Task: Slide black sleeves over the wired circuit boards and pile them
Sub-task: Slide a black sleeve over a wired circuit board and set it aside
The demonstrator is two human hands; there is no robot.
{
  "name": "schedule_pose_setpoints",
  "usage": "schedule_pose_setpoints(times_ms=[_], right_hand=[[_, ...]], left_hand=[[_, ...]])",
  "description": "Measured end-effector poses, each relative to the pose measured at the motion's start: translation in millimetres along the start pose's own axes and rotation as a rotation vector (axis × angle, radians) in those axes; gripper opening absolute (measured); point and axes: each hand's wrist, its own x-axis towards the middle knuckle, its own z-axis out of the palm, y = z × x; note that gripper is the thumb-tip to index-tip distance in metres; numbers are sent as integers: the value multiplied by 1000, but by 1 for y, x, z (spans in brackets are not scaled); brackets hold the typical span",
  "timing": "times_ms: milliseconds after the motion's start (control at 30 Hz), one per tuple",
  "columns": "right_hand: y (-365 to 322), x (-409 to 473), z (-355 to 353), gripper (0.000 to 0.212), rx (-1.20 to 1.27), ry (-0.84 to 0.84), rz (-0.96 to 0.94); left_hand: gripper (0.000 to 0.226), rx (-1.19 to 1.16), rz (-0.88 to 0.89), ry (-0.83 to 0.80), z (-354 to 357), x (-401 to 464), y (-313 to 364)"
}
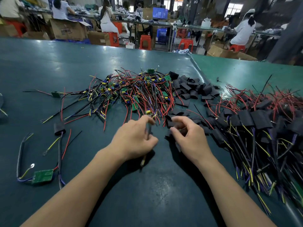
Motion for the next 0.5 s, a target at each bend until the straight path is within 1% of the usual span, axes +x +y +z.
schedule_pose_setpoints(times_ms=[67, 100, 133, 167, 233, 267, 333, 367, 400, 433, 467, 500], right_hand=[[0, -1, -1, 66, 19, -140, -64], [0, -2, -1, 77, 22, -209, -102], [0, -3, -1, 81, 34, -246, -134], [0, -3, -1, 76, 54, -240, -148], [-1, -2, -1, 64, 100, -154, -148], [-2, -1, -1, 64, 118, -117, -160], [-2, -2, -2, 64, 128, -88, -252], [-1, -2, -3, 56, 125, -83, -286], [-1, -2, -2, 45, 152, -78, -278], [-2, -2, -2, 34, 225, -63, -222], [-5, -1, -1, 27, 334, -33, -139], [-6, 1, -1, 21, 444, 19, -58]], left_hand=[[23, -320, 162, 25, 2, -9, 14], [17, -421, 235, 36, 3, -12, 20], [13, -488, 288, 36, 5, -14, 24], [14, -528, 327, 29, 7, -15, 28], [18, -556, 370, -6, 12, -18, 31], [18, -565, 379, -38, 14, -19, 31], [19, -598, 404, -102, 16, -21, 32], [20, -638, 412, -118, 16, -21, 32], [19, -678, 407, -108, 15, -20, 32], [17, -691, 392, -70, 15, -19, 30], [15, -647, 374, -7, 14, -16, 27], [16, -540, 366, 57, 13, -13, 23]])
